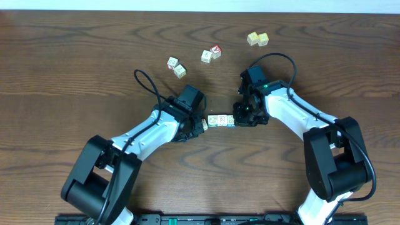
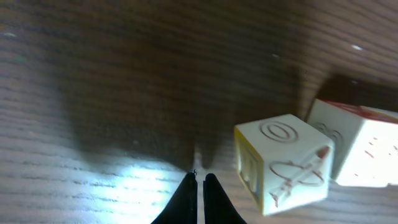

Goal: Lift 4 blocks

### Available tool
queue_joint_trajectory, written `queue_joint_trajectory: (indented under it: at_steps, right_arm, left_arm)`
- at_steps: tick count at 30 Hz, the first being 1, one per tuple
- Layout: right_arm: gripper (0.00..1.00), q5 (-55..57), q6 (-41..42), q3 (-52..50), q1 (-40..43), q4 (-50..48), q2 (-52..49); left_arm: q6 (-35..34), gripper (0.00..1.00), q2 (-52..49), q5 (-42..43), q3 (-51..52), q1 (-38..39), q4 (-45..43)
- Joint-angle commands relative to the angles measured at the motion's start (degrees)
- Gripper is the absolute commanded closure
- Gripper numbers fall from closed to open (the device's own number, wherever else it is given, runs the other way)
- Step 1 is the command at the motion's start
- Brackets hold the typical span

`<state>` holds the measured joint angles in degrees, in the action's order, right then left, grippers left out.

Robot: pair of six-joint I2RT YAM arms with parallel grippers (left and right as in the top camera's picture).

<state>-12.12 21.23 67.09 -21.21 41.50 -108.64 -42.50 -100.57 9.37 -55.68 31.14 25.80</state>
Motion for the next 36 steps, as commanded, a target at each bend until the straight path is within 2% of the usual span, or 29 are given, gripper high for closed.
queue_joint_trajectory:
  at_steps: [1, 13, 20, 23, 32, 36]
  right_arm:
    - [0.97, 0.2, -0.7, -0.1, -0.2, 0.0, 0.3]
    - [0.97, 0.2, -0.7, -0.1, -0.2, 0.1, 0.3]
    - [0.97, 0.3, -0.7, -0.1, -0.2, 0.1, 0.3]
    - [0.97, 0.2, -0.7, -0.1, -0.2, 0.1, 0.3]
    - [0.97, 0.3, -0.7, -0.1, -0.2, 0.7, 0.3]
    - [0.97, 0.2, -0.7, -0.1, -0.2, 0.5, 0.3]
  left_arm:
    - [-1.6, 0.93, -1.5, -1.4, 0.2, -0.2, -1.2]
    - [-1.6, 0.93, -2.3, -0.7, 0.2, -0.2, -7.1]
    - [-1.5, 0.93, -2.3, -1.1, 0.2, -0.2, -7.7]
    - [0.7, 0.93, -2.3, -2.4, 0.2, -0.4, -8.2]
    - [2.0, 0.93, 5.5, -1.8, -0.8, -5.5, 0.4]
    - [1.9, 0.93, 6.1, 5.0, -0.3, -3.4, 3.1]
